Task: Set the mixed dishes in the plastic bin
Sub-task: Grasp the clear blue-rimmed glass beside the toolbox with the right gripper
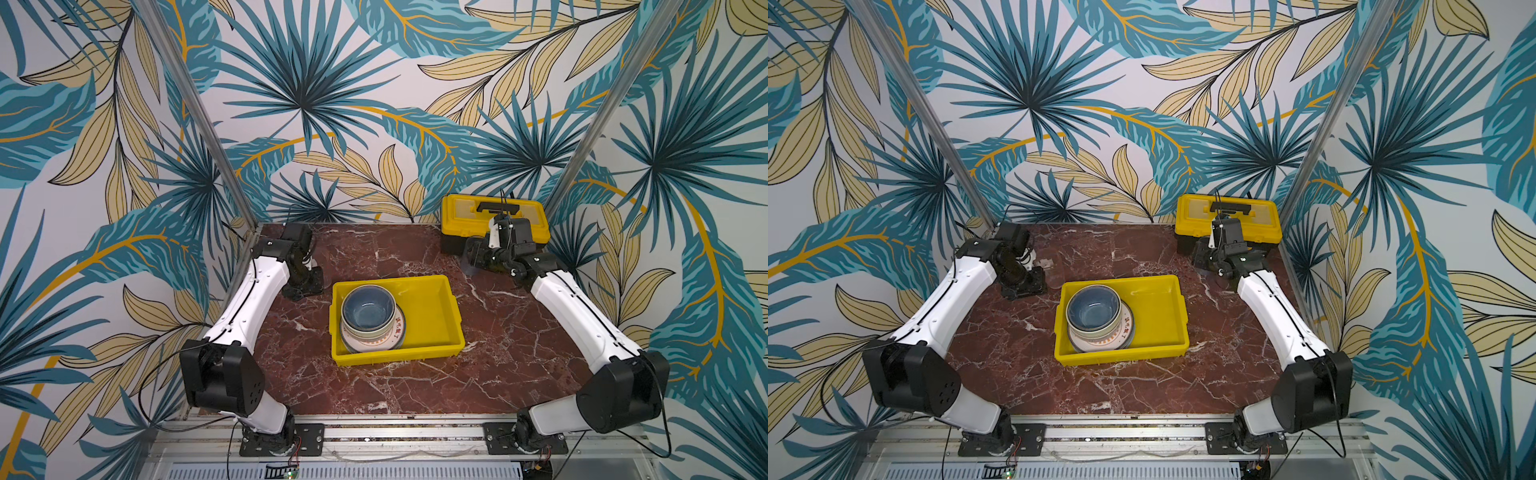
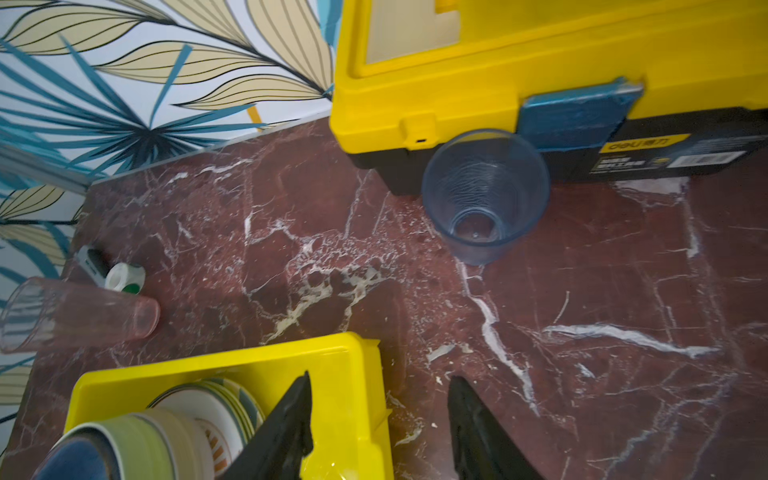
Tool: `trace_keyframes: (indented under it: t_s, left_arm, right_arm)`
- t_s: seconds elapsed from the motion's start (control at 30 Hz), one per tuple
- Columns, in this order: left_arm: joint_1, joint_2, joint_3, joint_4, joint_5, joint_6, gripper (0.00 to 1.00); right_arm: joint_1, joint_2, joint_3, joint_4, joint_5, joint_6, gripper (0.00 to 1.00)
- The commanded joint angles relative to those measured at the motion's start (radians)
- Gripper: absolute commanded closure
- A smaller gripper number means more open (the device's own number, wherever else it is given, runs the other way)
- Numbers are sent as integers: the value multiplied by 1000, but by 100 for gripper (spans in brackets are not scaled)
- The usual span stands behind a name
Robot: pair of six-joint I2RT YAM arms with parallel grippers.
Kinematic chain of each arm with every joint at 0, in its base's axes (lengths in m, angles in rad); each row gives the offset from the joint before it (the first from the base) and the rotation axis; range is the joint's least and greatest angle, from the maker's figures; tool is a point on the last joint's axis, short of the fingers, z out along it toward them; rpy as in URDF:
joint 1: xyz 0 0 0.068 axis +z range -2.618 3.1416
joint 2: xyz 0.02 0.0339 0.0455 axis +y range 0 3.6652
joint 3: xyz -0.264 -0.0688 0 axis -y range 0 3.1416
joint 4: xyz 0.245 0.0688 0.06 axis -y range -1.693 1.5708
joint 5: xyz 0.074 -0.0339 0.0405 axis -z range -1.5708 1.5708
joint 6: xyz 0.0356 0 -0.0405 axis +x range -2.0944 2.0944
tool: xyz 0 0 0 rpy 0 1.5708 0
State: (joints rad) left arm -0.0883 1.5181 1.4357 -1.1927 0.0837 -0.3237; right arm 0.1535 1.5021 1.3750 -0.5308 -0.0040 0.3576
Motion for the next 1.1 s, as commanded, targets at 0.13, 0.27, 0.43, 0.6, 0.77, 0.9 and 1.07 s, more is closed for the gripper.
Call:
trace_keyframes:
  t_s: [0.13,0.27,0.43,0.6,0.77,0.9,1.07]
  left_arm:
    - [78,-129,-132,125,21,7,47]
    - [102,-167,-185,156,32,12,46]
    - [105,-201,-217,187,24,20,46]
    - [110,-213,-239,201,19,29,46]
    - [111,-227,-260,203,24,34,46]
    - [111,-238,-272,203,22,36,46]
    - [112,-245,-278,203,23,41,46]
  right_arm:
    - [-90,151,115,-63,59,-30,49]
    - [-110,217,171,-78,102,-41,50]
    - [-124,285,206,-63,123,-42,52]
    - [-135,358,237,-36,133,-38,55]
    - [-141,421,264,-21,126,-35,57]
    - [-143,452,281,-25,118,-32,60]
    - [-144,476,286,-27,115,-33,62]
